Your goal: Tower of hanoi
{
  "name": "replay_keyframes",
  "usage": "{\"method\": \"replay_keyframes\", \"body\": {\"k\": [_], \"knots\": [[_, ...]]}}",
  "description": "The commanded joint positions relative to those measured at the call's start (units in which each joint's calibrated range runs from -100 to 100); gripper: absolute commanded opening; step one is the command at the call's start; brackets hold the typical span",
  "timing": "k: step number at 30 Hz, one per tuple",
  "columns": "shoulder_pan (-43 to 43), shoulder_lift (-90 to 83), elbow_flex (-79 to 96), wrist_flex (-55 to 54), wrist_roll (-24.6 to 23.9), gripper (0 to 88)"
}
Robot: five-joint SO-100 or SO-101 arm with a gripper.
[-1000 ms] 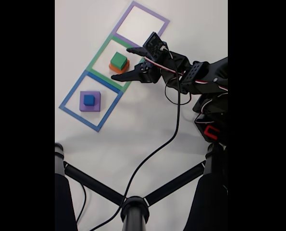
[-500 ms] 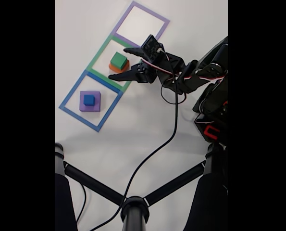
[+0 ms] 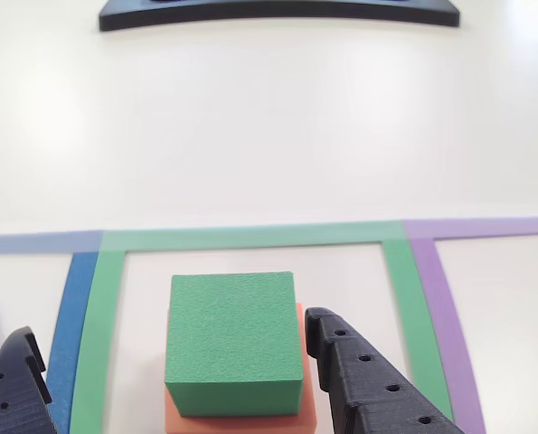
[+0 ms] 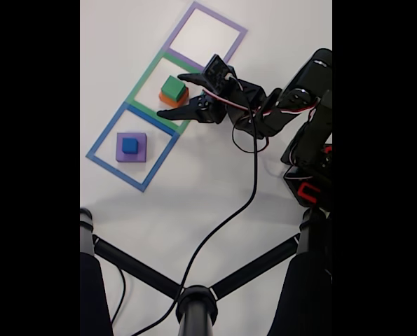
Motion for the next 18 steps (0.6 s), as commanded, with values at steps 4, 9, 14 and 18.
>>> {"method": "replay_keyframes", "body": {"k": [4, 9, 14, 18], "knots": [[-1.3, 0.17, -1.54, -1.7, 0.79, 27.1], [-1.3, 0.41, -1.54, -1.7, 0.79, 20.0], [-1.15, 0.49, -1.36, -1.7, 0.79, 12.5], [-0.85, 0.65, -1.27, -1.7, 0.79, 9.0]]}}
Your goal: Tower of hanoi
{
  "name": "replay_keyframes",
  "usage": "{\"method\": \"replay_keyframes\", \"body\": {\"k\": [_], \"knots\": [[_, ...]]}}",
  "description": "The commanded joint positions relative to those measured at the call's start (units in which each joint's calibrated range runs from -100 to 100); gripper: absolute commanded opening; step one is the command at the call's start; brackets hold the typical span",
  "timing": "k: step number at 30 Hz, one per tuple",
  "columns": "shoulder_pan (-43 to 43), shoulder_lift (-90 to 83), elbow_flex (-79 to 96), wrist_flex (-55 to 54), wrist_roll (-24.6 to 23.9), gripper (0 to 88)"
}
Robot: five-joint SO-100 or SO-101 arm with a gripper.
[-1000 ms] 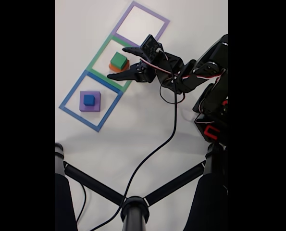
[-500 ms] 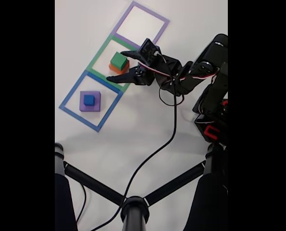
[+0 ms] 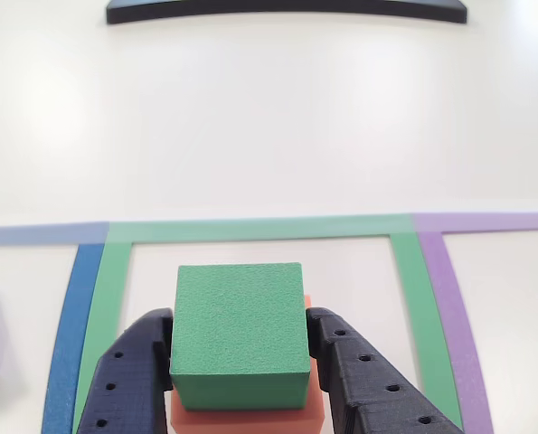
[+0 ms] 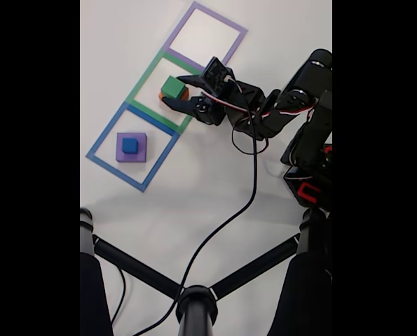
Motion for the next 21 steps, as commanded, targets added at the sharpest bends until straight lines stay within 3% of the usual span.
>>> {"method": "replay_keyframes", "body": {"k": [1, 11, 15, 21], "knots": [[-0.2, -0.11, -1.27, -1.3, 0.79, 8.2], [-0.35, -5.0, -2.27, 3.55, 0.79, 6.4], [-0.73, -14.69, -5.09, 16.02, 0.79, 5.7], [-0.73, -33.68, -13.26, 46.37, 0.79, 6.0]]}}
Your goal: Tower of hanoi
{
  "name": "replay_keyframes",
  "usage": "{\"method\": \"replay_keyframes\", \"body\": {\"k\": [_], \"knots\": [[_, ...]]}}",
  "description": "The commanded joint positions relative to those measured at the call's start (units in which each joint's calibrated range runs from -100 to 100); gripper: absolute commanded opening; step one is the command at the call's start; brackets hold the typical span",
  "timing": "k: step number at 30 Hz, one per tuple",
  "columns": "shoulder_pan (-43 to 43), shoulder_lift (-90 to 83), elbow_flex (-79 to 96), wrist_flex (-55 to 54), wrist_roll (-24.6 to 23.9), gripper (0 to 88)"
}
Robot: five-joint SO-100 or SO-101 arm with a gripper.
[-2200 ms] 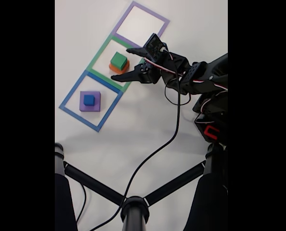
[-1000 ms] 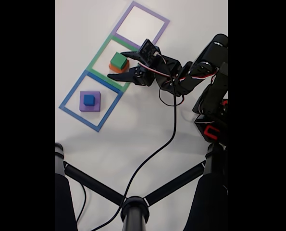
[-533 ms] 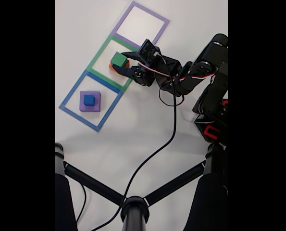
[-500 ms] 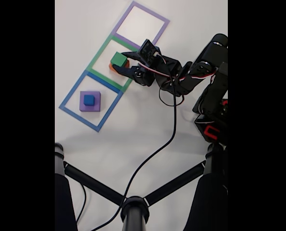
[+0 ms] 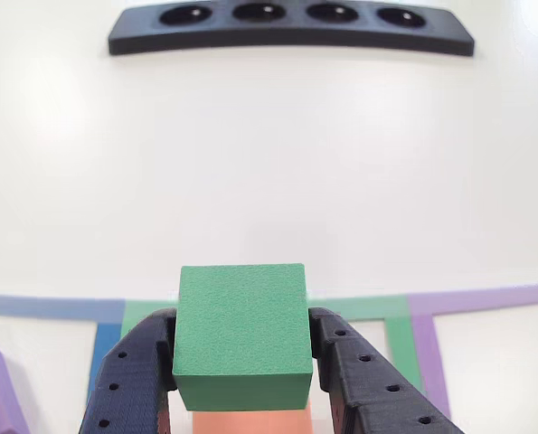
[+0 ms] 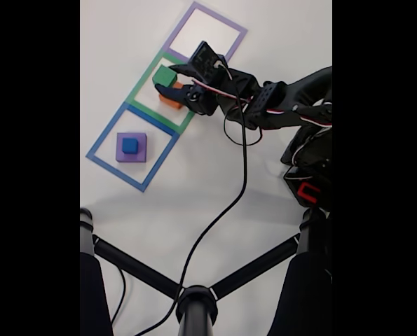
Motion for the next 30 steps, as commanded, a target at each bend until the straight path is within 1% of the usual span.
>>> {"method": "replay_keyframes", "body": {"k": [1, 4, 6, 12, 16, 19, 22, 30], "knots": [[-0.42, -15.8, -8.03, 23.78, 0.0, 6.2], [0.5, -22.77, -12.84, 37.79, 0.0, 6.1], [1.34, -26.77, -17.57, 48.96, 0.0, 6.1], [3.78, -31.66, -38.1, 80.12, 0.0, 6.1], [4.77, -31.1, -51.73, 93.96, 0.0, 6.0], [5.68, -31.02, -58.46, 101.0, 0.0, 6.0], [7.29, -31.18, -61.64, 104.64, 0.0, 6.0], [13.84, -31.58, -59.73, 105.53, 0.0, 6.1]]}}
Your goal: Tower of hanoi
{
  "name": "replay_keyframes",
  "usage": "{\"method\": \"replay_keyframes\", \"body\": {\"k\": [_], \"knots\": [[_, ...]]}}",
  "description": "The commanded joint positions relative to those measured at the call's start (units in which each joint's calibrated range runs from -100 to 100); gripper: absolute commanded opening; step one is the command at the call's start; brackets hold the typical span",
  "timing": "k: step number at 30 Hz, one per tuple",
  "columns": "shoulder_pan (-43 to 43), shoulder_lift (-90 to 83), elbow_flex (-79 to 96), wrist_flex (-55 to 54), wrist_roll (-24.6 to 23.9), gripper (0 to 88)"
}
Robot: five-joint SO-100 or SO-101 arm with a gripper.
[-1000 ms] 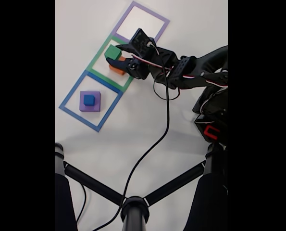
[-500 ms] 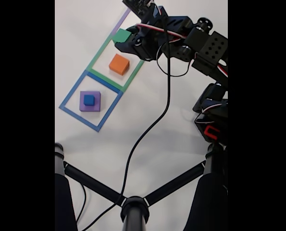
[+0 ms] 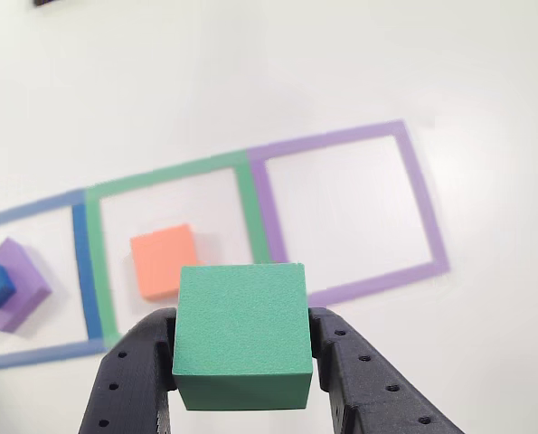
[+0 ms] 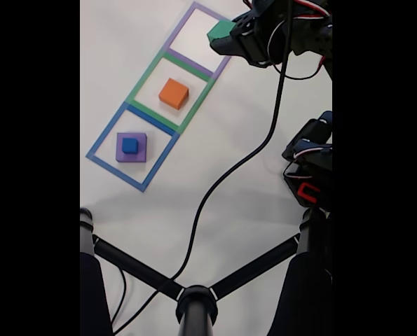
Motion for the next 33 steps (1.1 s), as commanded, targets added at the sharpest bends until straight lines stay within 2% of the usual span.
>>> {"method": "replay_keyframes", "body": {"k": [1, 6, 9, 12, 16, 22, 28, 33], "knots": [[3.4, -1.69, -0.17, -0.25, 0.0, 6.1], [7.44, -2.26, 6.55, -5.59, 0.0, 6.1], [9.42, -2.42, 14.82, -12.79, 0.0, 6.2], [10.87, -2.74, 26.54, -25.66, 0.0, 6.4], [12.01, -0.73, 42.54, -48.65, 0.0, 6.6], [12.85, 7.36, 55.9, -74.63, 0.0, 6.5], [13.23, 17.62, 62.98, -94.38, 0.0, 6.5], [13.08, 26.99, 64.16, -106.36, 0.0, 6.5]]}}
